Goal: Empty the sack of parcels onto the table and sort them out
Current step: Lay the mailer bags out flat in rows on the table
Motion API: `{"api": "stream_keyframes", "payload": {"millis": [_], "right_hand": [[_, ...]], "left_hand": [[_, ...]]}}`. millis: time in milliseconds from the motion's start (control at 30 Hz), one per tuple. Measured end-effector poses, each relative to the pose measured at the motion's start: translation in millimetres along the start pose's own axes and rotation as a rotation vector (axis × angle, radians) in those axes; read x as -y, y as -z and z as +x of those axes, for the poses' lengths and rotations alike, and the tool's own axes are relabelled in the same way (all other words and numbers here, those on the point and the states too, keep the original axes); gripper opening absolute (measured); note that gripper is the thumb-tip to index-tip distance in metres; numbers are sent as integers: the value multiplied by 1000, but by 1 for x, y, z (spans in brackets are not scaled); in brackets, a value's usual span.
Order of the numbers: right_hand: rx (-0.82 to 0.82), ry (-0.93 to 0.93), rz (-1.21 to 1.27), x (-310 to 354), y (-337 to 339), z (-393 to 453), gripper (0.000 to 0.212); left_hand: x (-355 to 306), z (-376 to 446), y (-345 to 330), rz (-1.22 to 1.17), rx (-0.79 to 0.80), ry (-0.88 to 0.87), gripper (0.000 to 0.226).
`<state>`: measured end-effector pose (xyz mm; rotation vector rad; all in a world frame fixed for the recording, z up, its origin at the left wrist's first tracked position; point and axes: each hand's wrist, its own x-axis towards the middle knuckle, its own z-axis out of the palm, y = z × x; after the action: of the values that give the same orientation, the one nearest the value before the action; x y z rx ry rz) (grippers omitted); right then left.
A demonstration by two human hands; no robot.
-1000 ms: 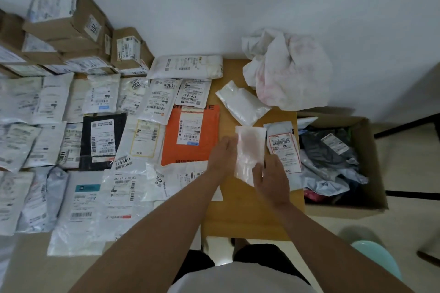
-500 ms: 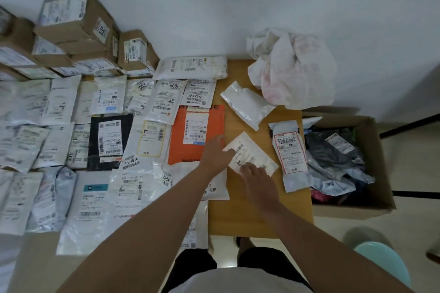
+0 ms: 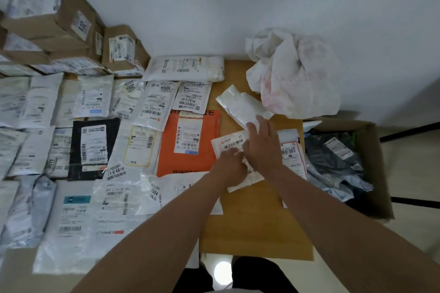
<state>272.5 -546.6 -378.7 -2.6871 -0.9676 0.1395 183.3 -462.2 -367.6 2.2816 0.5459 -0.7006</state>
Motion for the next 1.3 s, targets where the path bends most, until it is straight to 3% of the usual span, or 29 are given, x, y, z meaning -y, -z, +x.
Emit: {"api": "stream_keyframes", "payload": {"millis": [133, 233, 367, 467, 567, 667, 800, 967, 1100, 1233, 1300], "right_hand": [[312, -97, -41, 9, -7, 47, 78], [389, -313, 134, 12, -19, 68, 90], [206, -422, 248, 14, -24, 75, 77], [84, -476, 551, 21, -20, 81, 57], [74, -575, 858, 35, -13, 86, 41], [87, -640, 997, 47, -15, 93, 32], [78, -695, 1006, 57, -19, 103, 32], [73, -909, 1032, 57, -30, 120, 59], [39, -1137, 1206, 54, -33, 117, 42], [-84, -1319, 1387, 55, -29, 117, 47], [-148, -1390, 1505, 58, -23, 123, 37]], "left_hand": [[-1, 6, -9, 101, 72, -26, 59], [2, 11, -11, 86, 59, -51, 60], [8, 13, -9, 41, 58, -73, 59], [8, 15, -6, 32, 64, -66, 63], [7, 16, -5, 33, 87, -51, 71], [7, 16, -3, 60, 114, -55, 73], [7, 16, 5, 79, 140, -65, 73], [4, 17, 7, 72, 147, -62, 72], [7, 20, 7, 90, 154, -71, 67], [9, 21, 4, 115, 162, -89, 63], [10, 21, 4, 82, 157, -83, 67]]}}
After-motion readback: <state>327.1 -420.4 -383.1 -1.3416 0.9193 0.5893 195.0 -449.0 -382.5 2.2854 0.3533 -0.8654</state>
